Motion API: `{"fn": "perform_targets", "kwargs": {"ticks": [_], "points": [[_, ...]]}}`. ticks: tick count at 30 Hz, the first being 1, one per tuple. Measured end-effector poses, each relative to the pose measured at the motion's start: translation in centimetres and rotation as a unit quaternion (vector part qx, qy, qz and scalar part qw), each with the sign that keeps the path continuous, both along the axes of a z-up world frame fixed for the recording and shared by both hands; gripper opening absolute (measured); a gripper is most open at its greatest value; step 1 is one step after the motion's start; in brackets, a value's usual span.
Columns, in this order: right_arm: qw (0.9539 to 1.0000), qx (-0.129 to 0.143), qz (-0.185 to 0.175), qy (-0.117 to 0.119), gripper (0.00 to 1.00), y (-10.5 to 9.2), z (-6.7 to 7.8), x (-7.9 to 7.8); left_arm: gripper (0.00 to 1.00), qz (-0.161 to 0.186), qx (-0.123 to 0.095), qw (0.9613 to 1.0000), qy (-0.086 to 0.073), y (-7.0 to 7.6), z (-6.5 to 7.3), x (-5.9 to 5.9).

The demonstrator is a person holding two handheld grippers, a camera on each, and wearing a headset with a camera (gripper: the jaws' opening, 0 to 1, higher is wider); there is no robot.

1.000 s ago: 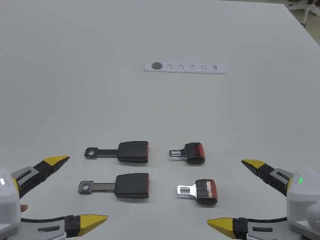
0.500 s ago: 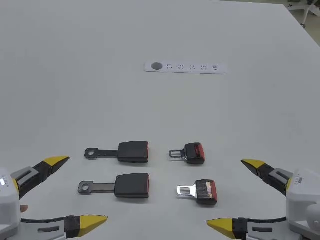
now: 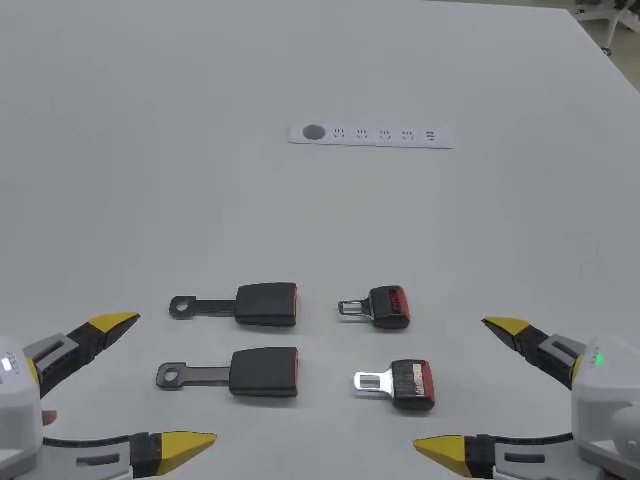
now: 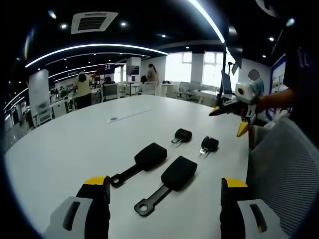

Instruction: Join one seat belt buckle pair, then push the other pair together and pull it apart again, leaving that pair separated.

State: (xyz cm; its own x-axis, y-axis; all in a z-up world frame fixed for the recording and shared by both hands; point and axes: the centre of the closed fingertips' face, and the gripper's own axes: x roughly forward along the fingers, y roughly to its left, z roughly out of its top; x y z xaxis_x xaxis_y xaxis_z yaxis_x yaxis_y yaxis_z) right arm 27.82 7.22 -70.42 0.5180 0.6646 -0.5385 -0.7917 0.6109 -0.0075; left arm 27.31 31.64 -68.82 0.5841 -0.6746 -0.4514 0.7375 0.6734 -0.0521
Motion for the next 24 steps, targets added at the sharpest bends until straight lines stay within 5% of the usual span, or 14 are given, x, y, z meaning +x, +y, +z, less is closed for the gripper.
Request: {"fn": "perform_targets", "kwargs": {"ticks": [24], "points": [[0.9999,0.003,-0.008,-0.005,0.98,-0.35,0.47,0.46,0.98,0.008,-0.004,1.0,-0.004,0.17,0.46,0.4]]}}
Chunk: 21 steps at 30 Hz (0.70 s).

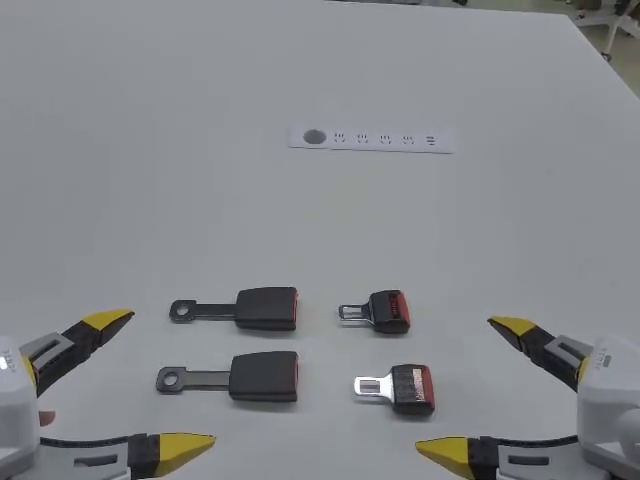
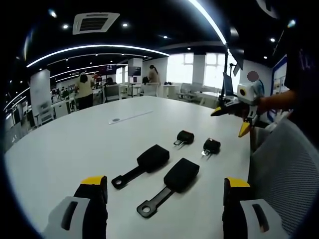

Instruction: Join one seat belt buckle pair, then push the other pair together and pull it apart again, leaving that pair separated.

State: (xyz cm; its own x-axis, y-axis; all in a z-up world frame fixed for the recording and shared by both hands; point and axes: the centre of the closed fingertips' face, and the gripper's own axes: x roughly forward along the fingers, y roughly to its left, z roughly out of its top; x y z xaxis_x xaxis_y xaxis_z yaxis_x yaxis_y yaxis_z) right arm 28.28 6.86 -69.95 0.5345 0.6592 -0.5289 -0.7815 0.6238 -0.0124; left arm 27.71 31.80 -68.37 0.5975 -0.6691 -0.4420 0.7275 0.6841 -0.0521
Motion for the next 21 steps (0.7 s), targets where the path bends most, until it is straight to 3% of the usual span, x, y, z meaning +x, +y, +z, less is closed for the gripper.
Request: {"fn": "perform_targets", "kwargs": {"ticks": [21], "points": [[1.0,-0.003,-0.001,-0.003,0.99,-0.06,0.06,0.13,1.0,-0.001,0.0,1.0,0.0,-0.18,-0.25,0.24]]}}
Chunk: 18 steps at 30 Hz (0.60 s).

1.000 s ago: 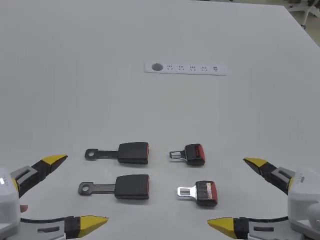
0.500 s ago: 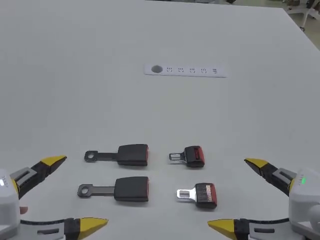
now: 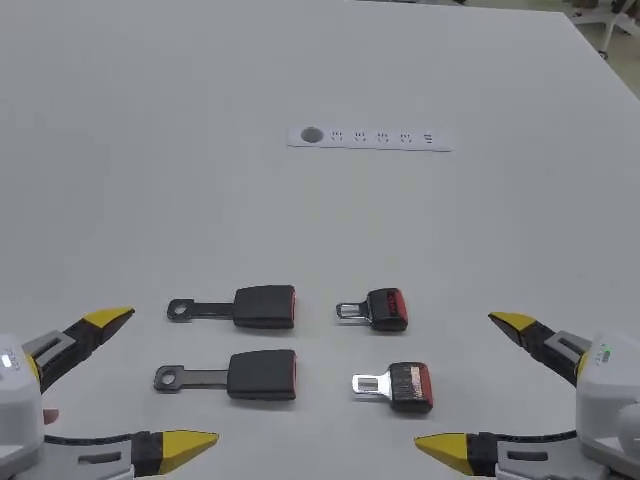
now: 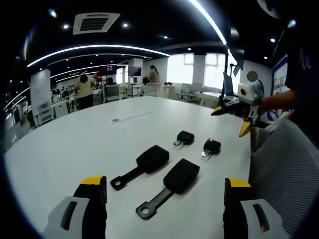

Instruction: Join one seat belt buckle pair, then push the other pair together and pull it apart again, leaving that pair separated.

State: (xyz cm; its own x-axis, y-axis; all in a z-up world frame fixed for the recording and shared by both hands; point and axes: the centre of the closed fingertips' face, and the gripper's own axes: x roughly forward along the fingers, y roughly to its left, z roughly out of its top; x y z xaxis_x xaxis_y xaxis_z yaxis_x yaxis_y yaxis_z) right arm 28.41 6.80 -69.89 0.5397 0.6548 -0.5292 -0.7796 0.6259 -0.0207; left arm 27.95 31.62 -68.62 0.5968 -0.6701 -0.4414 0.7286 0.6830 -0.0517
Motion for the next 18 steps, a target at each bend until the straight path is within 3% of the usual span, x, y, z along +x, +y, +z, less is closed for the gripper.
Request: {"fn": "perform_targets", "kwargs": {"ticks": [12,18], "points": [[0.9995,-0.02,0.024,-0.008,0.95,0.1,-0.1,0.4,0.93,-0.035,0.024,0.9991,0.005,-1.0,-0.8,0.1],[0.9981,-0.039,0.047,-0.01,0.88,0.1,-0.4,0.6,0.85,-0.061,0.042,0.9972,0.009,-1.8,-1.4,0.2]]}}
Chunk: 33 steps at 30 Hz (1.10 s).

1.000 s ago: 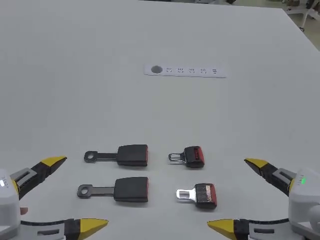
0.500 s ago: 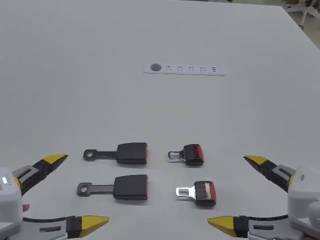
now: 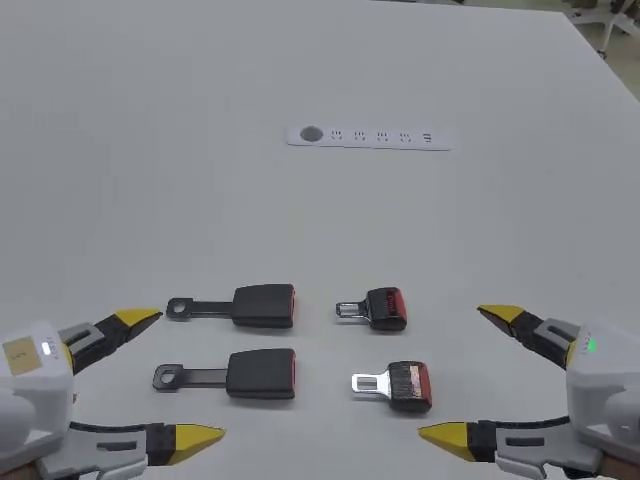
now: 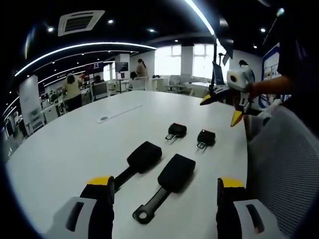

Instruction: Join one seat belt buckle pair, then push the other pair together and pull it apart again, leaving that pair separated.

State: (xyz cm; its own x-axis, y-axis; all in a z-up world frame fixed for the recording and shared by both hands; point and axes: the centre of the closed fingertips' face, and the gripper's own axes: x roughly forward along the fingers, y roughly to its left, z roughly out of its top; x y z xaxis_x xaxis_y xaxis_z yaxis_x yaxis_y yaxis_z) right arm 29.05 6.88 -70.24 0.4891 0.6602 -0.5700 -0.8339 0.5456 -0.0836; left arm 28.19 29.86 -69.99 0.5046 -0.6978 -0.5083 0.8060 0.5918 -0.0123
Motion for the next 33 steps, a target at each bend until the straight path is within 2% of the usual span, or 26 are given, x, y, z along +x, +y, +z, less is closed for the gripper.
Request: {"fn": "perform_targets", "kwargs": {"ticks": [7,14,24,33], "points": [[0.9993,-0.027,0.027,0.0,0.81,0.0,-0.5,0.4,0.74,-0.035,0.024,0.9991,0.005,-0.7,-0.8,0.2],[0.9968,-0.053,0.059,0.003,0.71,0.2,-1.2,0.5,0.62,-0.079,0.05,0.9956,0.013,-1.1,-2.1,0.6],[0.991,-0.082,0.105,0.013,0.61,0.6,-2.3,0.5,0.52,-0.138,0.091,0.9859,0.027,-2.2,-3.4,0.9],[0.9798,-0.121,0.155,0.035,0.51,0.5,-4.0,0.0,0.45,-0.181,0.117,0.9755,0.045,-2.8,-4.5,0.9]]}}
